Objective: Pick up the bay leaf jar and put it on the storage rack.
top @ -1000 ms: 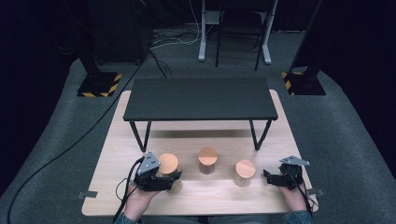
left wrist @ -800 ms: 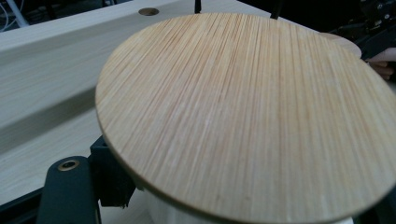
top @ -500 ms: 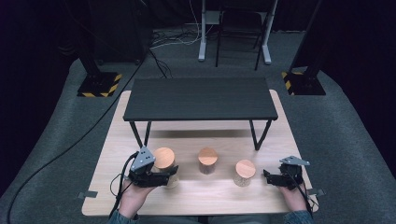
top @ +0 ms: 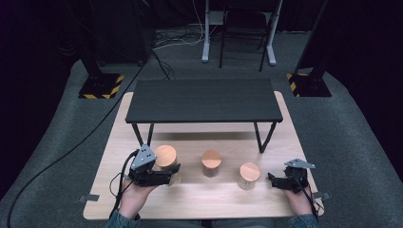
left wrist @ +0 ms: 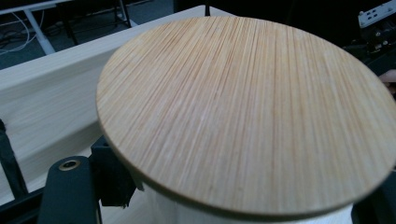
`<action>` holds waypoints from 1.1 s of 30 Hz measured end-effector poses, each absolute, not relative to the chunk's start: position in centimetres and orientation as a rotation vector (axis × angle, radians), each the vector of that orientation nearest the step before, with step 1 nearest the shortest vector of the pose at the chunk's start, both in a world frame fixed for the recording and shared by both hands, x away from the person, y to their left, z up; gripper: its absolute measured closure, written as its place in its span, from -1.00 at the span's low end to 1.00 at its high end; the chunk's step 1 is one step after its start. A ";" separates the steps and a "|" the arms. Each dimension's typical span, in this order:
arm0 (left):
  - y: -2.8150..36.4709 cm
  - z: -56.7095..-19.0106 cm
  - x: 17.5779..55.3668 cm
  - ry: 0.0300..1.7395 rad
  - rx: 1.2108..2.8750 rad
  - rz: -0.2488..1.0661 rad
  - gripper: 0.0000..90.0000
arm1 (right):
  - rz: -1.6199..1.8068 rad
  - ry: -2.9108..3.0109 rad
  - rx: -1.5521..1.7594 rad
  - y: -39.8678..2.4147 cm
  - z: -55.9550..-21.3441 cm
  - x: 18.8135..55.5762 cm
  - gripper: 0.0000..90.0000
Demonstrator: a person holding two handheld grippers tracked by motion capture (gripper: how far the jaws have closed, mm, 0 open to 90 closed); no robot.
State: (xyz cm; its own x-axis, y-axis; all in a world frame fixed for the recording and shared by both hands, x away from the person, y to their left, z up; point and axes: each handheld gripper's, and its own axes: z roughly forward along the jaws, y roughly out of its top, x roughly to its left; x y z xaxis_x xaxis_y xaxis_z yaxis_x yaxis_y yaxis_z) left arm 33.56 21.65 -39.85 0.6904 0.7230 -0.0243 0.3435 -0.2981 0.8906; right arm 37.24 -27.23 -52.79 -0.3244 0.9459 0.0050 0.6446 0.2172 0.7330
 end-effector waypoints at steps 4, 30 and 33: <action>21.9 -39.3 33.7 0.835 1.900 0.481 -0.44 | 0.899 2.050 1.467 -27.2 -52.8 37.2 -0.84; 23.1 -35.2 34.9 0.836 1.871 0.513 -0.44 | 0.901 2.054 1.463 -27.2 -52.8 37.3 -0.84; 23.0 -34.8 35.0 0.832 1.873 0.520 -0.44 | 0.901 2.054 1.463 -27.2 -52.8 37.3 -0.84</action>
State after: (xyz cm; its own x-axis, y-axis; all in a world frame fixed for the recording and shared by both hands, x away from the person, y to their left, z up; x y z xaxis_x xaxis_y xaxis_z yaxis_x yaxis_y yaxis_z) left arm 34.99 23.03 -34.75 0.6734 0.7393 -0.0064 0.3184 -0.2822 0.9050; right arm 37.26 -27.22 -52.79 -0.3289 0.9443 0.0054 0.6437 0.2200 0.7330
